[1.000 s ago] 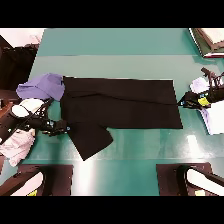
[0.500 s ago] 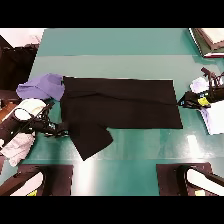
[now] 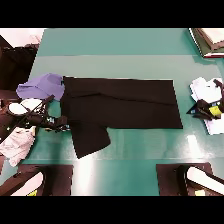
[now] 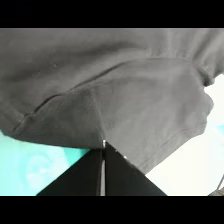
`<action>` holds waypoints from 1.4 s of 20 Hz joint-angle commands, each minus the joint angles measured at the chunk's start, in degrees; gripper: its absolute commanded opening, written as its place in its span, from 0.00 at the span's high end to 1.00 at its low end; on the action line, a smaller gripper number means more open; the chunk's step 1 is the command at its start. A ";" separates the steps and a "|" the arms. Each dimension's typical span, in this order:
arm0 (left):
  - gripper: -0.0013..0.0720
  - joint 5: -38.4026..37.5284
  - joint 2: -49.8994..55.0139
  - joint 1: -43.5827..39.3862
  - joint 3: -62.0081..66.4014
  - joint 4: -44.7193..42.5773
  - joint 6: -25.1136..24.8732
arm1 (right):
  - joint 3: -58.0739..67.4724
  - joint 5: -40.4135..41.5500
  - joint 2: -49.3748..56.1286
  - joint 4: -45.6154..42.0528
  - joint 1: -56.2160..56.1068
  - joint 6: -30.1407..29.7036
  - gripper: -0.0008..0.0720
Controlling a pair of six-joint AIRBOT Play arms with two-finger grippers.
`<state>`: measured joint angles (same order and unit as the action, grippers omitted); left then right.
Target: Fold the shirts.
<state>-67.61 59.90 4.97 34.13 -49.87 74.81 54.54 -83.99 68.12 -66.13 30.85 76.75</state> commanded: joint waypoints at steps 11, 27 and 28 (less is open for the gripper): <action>0.95 -0.59 -0.15 0.00 0.81 0.17 -0.72 | -15.98 14.32 0.13 3.63 0.11 -3.28 0.58; 0.95 -23.34 -15.02 0.00 6.88 3.56 3.23 | -6.86 -5.03 -21.27 -14.36 5.92 -3.06 0.97; 0.95 -23.10 -15.32 0.00 7.67 5.51 3.23 | -6.47 -4.70 -22.25 -13.31 5.53 -3.04 0.97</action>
<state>-86.41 48.23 4.95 40.69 -49.56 76.60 46.37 -86.83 50.43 -78.17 35.35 73.43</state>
